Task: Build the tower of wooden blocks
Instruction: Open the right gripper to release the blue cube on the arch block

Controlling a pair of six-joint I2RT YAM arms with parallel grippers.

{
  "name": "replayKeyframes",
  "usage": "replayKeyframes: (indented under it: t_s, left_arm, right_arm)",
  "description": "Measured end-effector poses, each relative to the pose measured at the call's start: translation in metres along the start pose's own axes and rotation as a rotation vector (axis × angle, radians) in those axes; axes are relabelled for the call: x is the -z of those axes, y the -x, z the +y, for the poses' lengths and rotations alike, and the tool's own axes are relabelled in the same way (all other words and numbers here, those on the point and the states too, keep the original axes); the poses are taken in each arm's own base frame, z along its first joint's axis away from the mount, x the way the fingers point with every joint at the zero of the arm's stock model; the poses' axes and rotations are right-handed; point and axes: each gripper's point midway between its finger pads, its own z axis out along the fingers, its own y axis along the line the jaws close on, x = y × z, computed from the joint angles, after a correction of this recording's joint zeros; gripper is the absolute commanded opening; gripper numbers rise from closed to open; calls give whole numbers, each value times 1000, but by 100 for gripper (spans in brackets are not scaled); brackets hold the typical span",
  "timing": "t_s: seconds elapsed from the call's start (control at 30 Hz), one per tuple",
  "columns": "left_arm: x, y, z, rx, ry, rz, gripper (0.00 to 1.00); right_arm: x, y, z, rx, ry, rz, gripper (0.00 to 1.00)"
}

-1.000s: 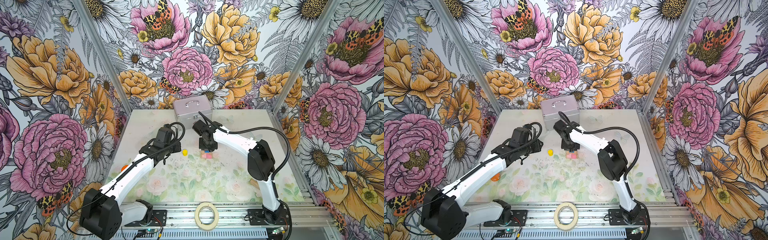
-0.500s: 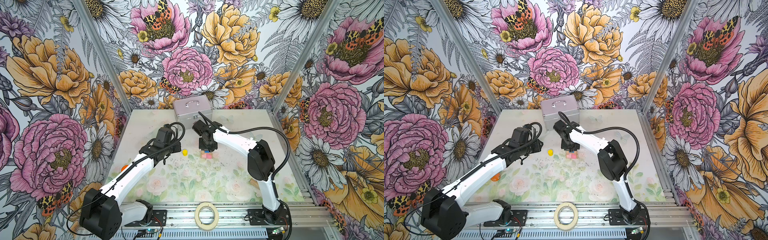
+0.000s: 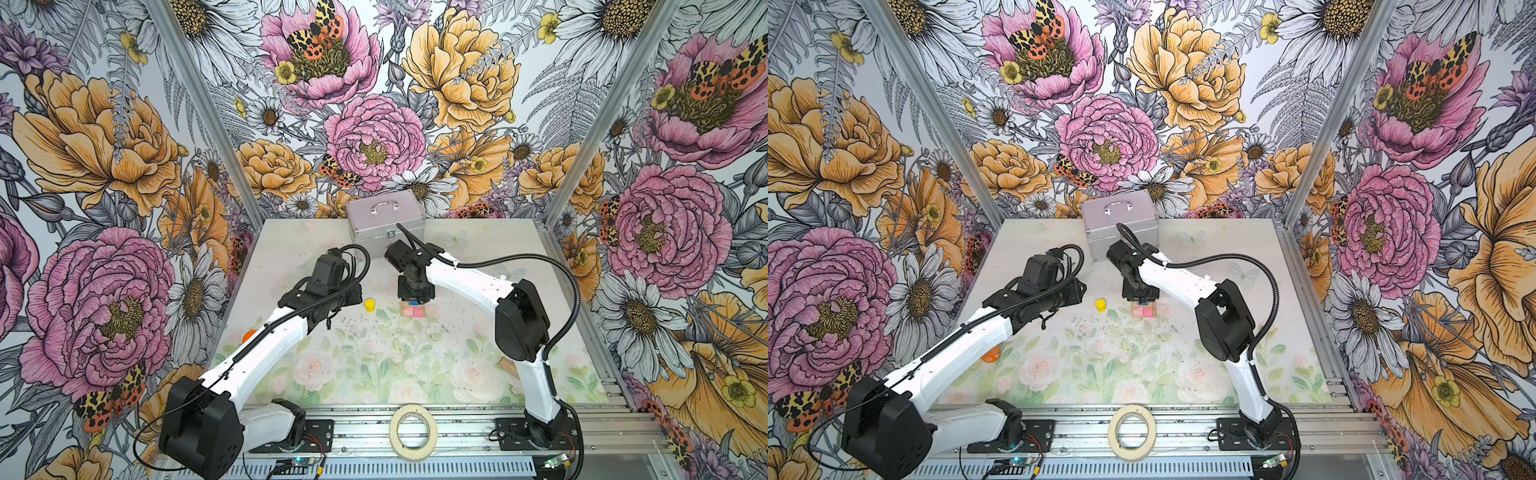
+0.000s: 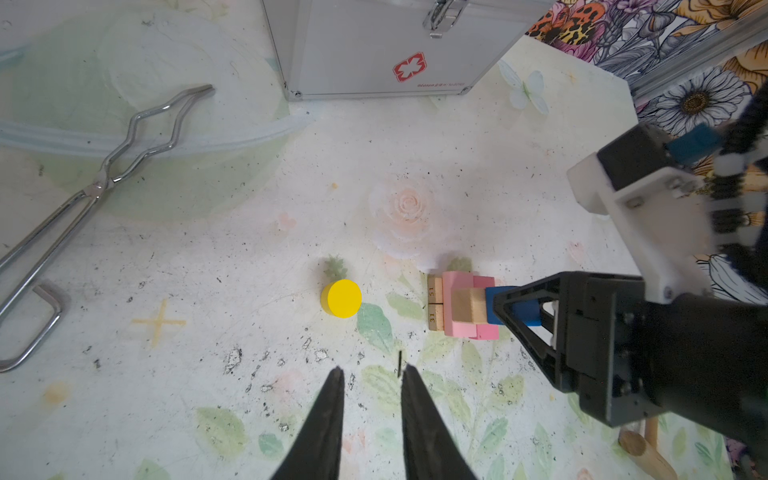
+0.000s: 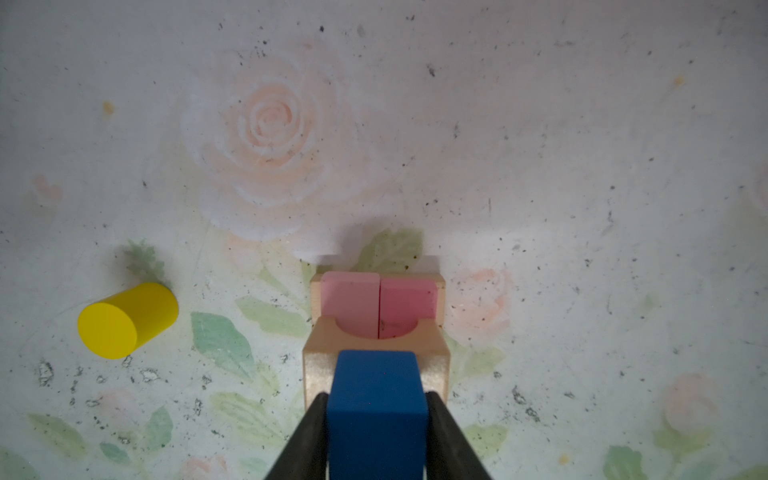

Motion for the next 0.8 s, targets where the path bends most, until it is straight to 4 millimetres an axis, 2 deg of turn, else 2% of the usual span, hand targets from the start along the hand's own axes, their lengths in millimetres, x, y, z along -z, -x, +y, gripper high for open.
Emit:
replayKeyframes:
  t_s: [0.37,0.63,0.8]
  left_arm:
    - [0,0,0,0,0,0,27]
    - [0,0,0,0,0,0,27]
    - [0,0,0,0,0,0,28]
  right_arm:
    - [0,0,0,0,-1,1,51]
    - [3,3,2,2,7,-8,62]
    - [15,7,1,7,21,-36,66]
